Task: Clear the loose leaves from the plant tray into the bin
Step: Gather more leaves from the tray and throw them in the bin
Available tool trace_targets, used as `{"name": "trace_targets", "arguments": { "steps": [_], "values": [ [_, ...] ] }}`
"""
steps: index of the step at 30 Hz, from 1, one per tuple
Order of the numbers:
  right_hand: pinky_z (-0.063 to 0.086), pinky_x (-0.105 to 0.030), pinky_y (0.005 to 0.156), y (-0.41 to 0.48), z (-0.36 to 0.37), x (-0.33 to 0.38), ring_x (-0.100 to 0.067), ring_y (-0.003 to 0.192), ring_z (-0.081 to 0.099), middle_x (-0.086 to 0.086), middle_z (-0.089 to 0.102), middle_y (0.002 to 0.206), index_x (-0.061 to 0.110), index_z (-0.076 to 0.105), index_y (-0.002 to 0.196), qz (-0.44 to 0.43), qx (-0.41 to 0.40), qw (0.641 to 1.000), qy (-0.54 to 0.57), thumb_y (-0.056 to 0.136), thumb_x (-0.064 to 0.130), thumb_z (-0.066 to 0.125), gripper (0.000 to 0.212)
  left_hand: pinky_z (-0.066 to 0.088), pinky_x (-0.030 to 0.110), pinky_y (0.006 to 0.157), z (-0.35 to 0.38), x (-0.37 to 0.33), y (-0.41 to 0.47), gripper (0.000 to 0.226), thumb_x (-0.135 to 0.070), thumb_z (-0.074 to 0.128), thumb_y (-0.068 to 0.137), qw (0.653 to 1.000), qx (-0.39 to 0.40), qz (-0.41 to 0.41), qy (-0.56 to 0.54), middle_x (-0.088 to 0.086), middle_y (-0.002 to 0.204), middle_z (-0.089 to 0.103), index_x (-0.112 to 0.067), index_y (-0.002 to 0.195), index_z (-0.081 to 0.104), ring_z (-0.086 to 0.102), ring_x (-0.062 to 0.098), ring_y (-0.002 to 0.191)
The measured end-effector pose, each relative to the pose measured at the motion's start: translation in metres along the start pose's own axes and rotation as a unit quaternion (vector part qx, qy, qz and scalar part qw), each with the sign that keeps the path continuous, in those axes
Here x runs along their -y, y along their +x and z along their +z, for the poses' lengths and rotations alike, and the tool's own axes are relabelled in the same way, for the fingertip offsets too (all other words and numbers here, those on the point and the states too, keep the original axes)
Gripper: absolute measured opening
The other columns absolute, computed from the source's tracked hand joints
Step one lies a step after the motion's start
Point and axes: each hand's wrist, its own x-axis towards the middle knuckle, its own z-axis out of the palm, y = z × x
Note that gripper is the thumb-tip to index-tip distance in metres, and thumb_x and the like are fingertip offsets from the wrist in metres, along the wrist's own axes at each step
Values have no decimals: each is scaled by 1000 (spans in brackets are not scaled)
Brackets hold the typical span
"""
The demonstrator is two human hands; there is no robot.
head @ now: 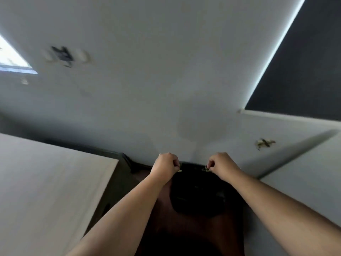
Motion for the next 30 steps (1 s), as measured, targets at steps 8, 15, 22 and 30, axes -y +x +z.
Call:
{"name": "trace_targets", "arguments": {
  "steps": [8,15,22,30],
  "values": [
    [49,-27,78,21,61,-69,-25,86,67,-10,73,92,8,74,82,89,33,995,34,79,2,61,14,49,23,72,90,31,71,6,-10,71,75,990,134,-19,31,7,88,75,-11,80,73,69,21,85],
    [50,-37,94,40,61,-80,-25,103,64,-11,69,112,8,68,105,117,11,990,75,85,11,60,22,49,29,93,91,33,109,42,-31,72,82,971,235,-24,19,9,117,65,-14,120,63,63,25,108],
    [52,-32,85,45,34,-54,-23,93,66,-6,72,100,15,71,93,102,-7,992,79,83,13,59,16,46,26,90,54,28,96,27,-23,67,85,981,187,-14,43,9,110,69,-12,110,66,63,23,106],
    [48,-31,88,34,20,46,-27,101,64,-9,71,104,11,70,96,-64,10,997,36,86,13,57,18,53,33,88,-24,53,1,18,-23,58,84,998,-20,-60,4,2,102,74,-18,96,71,66,21,99]
  ]
}}
